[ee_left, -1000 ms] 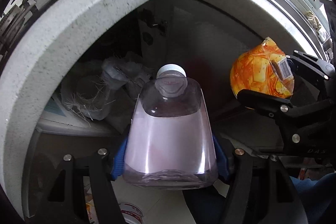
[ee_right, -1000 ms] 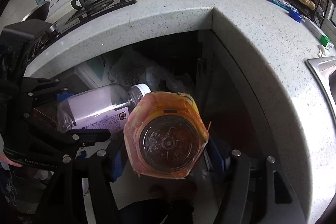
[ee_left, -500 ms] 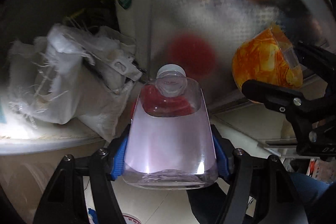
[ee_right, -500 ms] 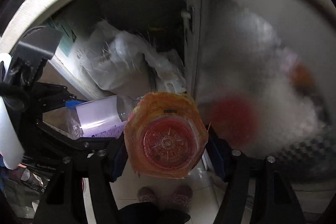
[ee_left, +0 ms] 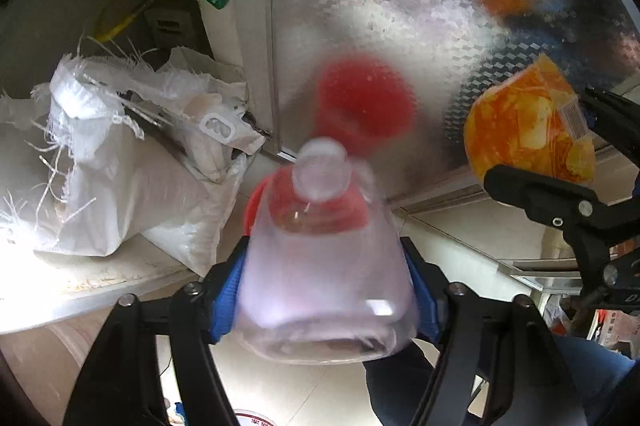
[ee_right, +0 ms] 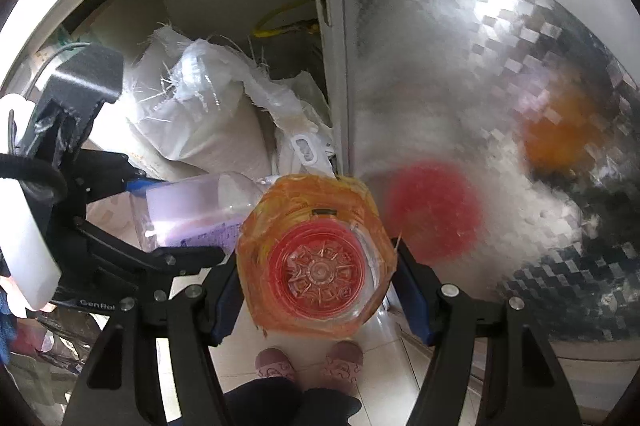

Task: Collect trash
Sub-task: 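Open the left tool over the red bin while the right tool drops the cup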

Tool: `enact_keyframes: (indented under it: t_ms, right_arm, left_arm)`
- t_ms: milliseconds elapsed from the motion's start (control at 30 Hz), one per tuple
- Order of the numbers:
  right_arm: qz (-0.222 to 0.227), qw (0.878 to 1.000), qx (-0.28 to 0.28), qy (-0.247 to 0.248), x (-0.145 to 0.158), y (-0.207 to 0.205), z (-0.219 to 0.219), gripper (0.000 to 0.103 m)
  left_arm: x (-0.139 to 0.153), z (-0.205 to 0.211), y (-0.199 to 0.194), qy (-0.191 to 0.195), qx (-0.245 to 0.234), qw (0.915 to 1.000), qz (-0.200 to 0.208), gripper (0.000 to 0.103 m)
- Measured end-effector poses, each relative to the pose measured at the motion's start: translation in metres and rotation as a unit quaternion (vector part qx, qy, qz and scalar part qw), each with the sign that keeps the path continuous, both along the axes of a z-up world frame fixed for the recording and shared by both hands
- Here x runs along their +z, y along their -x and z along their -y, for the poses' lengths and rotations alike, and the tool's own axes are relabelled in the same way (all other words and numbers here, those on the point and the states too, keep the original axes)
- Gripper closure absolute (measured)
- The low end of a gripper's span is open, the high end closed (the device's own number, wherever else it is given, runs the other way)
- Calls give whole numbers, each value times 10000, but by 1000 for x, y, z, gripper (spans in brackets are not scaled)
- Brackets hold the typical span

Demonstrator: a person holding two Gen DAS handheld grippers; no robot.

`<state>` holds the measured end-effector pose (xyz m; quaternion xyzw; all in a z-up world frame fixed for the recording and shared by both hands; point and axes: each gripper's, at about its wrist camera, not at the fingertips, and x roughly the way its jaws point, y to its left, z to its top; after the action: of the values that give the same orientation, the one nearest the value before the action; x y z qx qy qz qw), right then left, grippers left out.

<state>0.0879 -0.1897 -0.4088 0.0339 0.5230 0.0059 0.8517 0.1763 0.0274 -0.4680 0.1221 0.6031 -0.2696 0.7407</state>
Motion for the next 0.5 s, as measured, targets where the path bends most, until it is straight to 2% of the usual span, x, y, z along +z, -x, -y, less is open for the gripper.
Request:
enact_keyframes:
  t_ms: [133,333,500]
  right_arm:
    - [-5,10000,46,41,4,-2,0,38]
    - [-66,9998,168,-75,7,-7,-5,38]
    - [-162,9981,591,-119,4,-18,-27,38]
  left_arm:
    - [8,-1,-5,57,13,10000,6,20]
    - [18,-15,-4,20,189,9998,-6,20]
    - [13,-43,-1,-70,549,9984,-78,20]
